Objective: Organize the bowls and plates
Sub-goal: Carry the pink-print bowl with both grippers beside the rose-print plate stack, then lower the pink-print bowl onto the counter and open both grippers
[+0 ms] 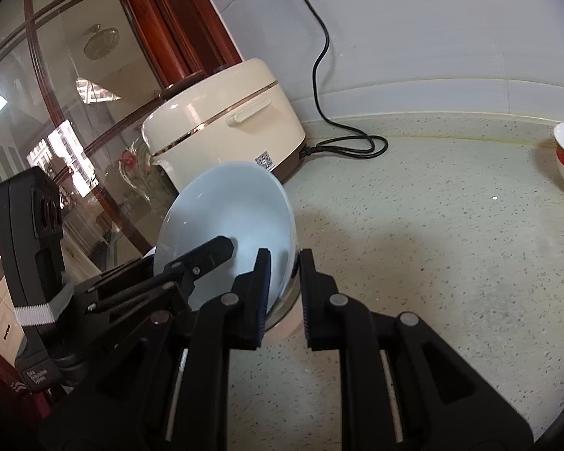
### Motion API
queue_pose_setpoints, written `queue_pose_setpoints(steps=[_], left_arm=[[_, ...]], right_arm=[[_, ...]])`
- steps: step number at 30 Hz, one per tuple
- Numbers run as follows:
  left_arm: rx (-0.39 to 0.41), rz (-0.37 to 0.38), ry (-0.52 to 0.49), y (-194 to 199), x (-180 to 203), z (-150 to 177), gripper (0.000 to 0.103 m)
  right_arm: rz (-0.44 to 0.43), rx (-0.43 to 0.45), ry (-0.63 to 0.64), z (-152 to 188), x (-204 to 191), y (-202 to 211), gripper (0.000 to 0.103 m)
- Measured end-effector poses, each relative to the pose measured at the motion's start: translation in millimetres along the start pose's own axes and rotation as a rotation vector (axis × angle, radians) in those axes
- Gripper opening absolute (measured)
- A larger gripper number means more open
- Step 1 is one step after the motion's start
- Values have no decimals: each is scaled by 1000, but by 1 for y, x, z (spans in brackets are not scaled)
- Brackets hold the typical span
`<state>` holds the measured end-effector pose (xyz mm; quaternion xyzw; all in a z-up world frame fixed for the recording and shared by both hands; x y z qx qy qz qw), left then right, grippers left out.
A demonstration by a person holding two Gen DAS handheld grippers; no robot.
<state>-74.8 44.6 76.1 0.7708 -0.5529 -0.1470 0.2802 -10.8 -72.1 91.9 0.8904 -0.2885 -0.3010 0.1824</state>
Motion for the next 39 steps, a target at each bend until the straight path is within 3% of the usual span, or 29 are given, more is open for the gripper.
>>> queue_pose_setpoints(steps=[13,35,39], left_arm=[[-50,-23,-27,-9,-8,10,23],[-83,-20,-30,-18,-11,13,26],[-86,-19,-33,-19,-9,13,32]], right_arm=[[25,-62,68,9,-12,-13,20],[83,-56,146,11,-18,-18,25],[85,-59,148,11,-19,-19,25]])
Point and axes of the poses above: each gripper's, at about its wrist camera, not at the fingertips, and y roughly against the way its jaws point, x to its right, z to its underside, the point moved 1 cm from there along -y, roughly the way its jaws point, and after that the axes turned 2 degrees about -z, right-handed, at the moved point
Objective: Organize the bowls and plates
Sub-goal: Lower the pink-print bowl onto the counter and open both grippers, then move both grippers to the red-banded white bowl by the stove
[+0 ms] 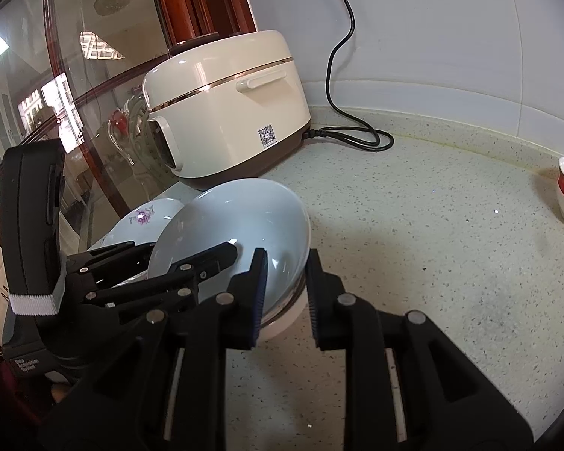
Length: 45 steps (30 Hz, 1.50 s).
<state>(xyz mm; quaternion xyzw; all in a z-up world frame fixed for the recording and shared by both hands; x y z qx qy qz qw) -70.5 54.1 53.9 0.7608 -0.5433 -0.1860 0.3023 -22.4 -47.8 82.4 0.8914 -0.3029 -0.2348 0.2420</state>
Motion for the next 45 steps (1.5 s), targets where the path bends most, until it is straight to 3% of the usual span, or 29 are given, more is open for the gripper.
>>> queue_pose_setpoints(steps=[7,14,22,25,29,33,38,45], left_arm=[[-4,18,10,1,0,0,42],[-4,19,23,5,1,0,44],[-10,46,7,5,3,-5,55],[5,27,-27,5,10,-4,62],[29,-38,-125,5,26,0,85],[26,-3,-97,6,24,-2,86],[69,-60,-109,11,21,-4,86],[86,-68,-139,16,26,-5,88]], right_arm=[[15,-9,1,1,0,-3,32],[38,14,-24,-2,7,0,47],[40,35,-82,-5,19,6,52],[32,38,-102,-5,23,6,57],[33,41,-89,-5,20,8,58],[34,49,-93,-5,20,9,59],[48,70,-122,-7,26,13,60],[44,70,-174,-8,39,15,65]])
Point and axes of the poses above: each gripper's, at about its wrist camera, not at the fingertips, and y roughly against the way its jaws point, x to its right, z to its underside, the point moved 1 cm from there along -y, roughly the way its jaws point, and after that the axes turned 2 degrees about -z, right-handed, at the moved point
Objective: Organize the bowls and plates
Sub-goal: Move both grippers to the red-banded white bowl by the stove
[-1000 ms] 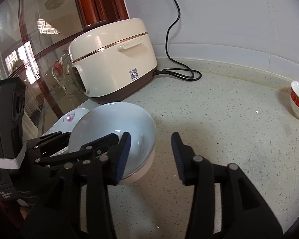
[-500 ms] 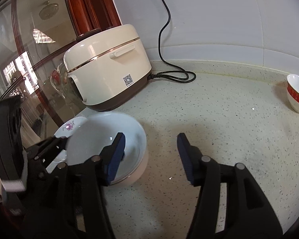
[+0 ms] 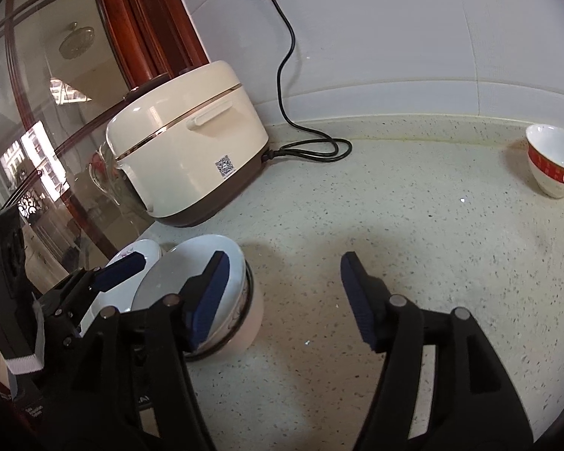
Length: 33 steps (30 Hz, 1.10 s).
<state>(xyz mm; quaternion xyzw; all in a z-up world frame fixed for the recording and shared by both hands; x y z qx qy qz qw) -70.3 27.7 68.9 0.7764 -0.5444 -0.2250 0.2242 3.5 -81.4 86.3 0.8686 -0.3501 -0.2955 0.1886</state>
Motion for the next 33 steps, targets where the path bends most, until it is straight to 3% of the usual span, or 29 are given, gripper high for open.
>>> queue_pose_setpoints(steps=[7,13,16,21,24,28,33], left_arm=[[4,24,-2,3,5,-3,88],[-9,83,-45,3,33,-12,88],[-30,88,-104,1,62,-19,88],[-34,174,-147,-6,114,-42,90],[-91,151,-130,-28,146,-58,102],[-128,111,-107,-57,182,-82,102],[-132,307,102,-94,191,-97,102]], right_arm=[[17,15,-1,-2,4,3,73],[59,22,-32,-8,19,7,76],[136,36,-35,-16,33,15,79],[292,66,-115,-31,85,35,80],[383,98,-221,-36,132,55,81],[493,172,-367,-33,188,87,81],[534,195,-495,-23,229,105,81]])
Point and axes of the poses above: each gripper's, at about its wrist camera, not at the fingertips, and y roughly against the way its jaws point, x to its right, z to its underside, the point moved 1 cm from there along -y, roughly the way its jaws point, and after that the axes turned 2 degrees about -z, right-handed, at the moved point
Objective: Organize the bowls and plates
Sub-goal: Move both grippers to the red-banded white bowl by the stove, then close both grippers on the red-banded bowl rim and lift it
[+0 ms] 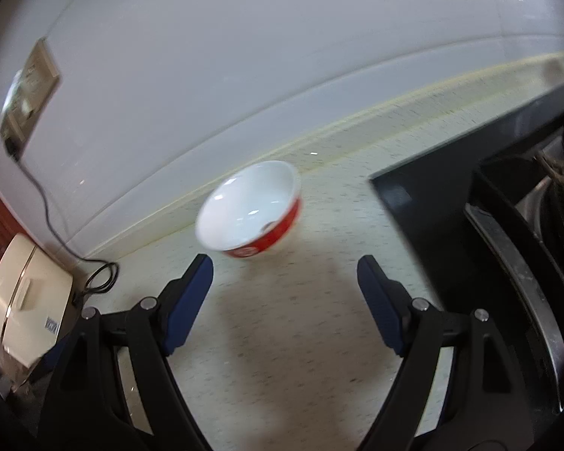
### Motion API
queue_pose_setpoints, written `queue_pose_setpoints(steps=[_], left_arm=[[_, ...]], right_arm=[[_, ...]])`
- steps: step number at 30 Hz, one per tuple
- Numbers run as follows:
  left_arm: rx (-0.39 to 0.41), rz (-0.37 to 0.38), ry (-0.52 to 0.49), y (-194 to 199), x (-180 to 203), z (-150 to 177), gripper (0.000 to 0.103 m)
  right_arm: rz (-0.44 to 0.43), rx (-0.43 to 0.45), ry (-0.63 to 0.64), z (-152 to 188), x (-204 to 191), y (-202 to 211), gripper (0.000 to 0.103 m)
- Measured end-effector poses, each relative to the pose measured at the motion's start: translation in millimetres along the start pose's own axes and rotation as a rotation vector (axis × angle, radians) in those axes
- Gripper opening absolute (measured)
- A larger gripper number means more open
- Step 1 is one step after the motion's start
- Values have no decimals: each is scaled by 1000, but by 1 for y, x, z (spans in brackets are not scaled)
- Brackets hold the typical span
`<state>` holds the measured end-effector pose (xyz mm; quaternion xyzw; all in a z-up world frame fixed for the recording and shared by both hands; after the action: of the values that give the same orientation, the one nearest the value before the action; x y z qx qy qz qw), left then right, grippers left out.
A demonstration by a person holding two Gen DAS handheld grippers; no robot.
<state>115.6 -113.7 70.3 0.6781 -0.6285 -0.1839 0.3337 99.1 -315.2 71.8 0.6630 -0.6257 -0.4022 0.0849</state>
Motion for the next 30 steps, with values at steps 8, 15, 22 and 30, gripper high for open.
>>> queue_pose_setpoints(steps=[8,15,22,30], left_arm=[[-144,135,125,-42,-37,6,102],[-78,-54,136,-22,-51,-2,102],[-8,-73,100,-7,-51,-9,102],[-98,-7,73,-31,-45,-6,102]], right_arm=[[-61,-6,-13,1,-3,-12,81],[-118,5,-101,-14,-8,-32,82],[-29,-70,-191,-30,-15,-69,81],[26,-187,-209,-24,-23,-76,38]])
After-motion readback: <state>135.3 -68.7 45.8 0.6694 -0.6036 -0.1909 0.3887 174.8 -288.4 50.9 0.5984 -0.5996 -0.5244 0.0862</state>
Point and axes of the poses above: each gripper's, at about its wrist camera, not at the fingertips, and y roughly against the way its jaws point, x to its right, z to its underside, the point moved 1 cm from there along -y, roughly the way its jaws point, and after that the axes turned 2 degrees about -z, right-handed, at the moved point
